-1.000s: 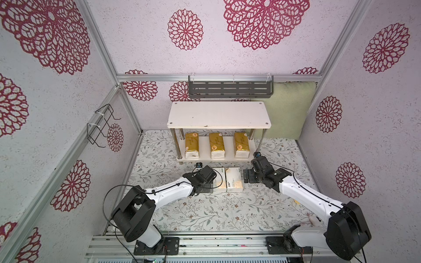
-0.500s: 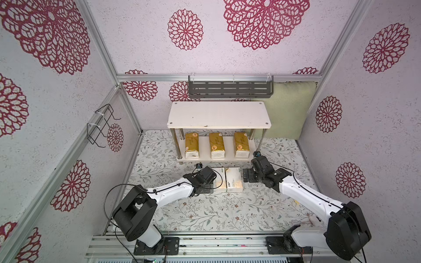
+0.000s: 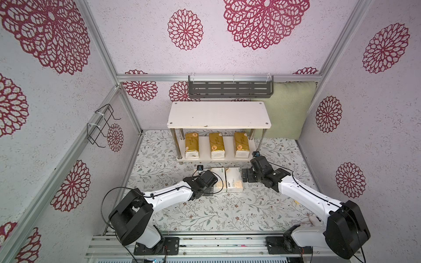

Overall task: Place the tissue boxes on the shelf by color
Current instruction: Pick up the box of tissues from the center of the board.

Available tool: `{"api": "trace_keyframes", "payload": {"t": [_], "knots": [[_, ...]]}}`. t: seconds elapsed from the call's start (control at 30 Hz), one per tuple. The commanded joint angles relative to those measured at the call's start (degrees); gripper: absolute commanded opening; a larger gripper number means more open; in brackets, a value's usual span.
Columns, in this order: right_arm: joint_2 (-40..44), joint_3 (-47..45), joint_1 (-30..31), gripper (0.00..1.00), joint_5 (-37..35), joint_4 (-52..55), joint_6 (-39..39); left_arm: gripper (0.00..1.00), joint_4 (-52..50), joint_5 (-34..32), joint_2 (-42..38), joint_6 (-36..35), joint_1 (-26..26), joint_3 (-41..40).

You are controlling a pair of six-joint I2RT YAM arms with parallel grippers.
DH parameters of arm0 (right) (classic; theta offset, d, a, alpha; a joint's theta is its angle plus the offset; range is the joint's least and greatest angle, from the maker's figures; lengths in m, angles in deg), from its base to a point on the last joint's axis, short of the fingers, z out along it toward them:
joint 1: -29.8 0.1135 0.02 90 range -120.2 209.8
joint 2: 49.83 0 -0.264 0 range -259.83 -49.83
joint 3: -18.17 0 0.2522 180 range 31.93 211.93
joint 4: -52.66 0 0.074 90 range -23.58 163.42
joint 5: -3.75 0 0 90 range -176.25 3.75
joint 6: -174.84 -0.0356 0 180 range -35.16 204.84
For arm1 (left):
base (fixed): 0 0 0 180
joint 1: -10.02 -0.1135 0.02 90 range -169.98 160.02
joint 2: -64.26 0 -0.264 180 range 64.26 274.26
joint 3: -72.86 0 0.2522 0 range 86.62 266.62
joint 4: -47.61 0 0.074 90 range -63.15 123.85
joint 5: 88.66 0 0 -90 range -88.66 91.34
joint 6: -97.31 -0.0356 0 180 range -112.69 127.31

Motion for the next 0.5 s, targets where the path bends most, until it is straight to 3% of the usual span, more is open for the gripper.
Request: {"api": "trace_keyframes", "payload": {"t": [0.0, 0.47], "knots": [[0.04, 0.17, 0.34, 0.99, -0.18, -0.77, -0.05, 0.97, 1.16, -3.22, -1.11, 1.04, 1.08, -1.58], [-0.28, 0.26, 1.04, 0.99, -0.33, -1.20, -0.42, 0.97, 6.42, -5.22, -0.16, -0.02, 1.76, -4.93]]}}
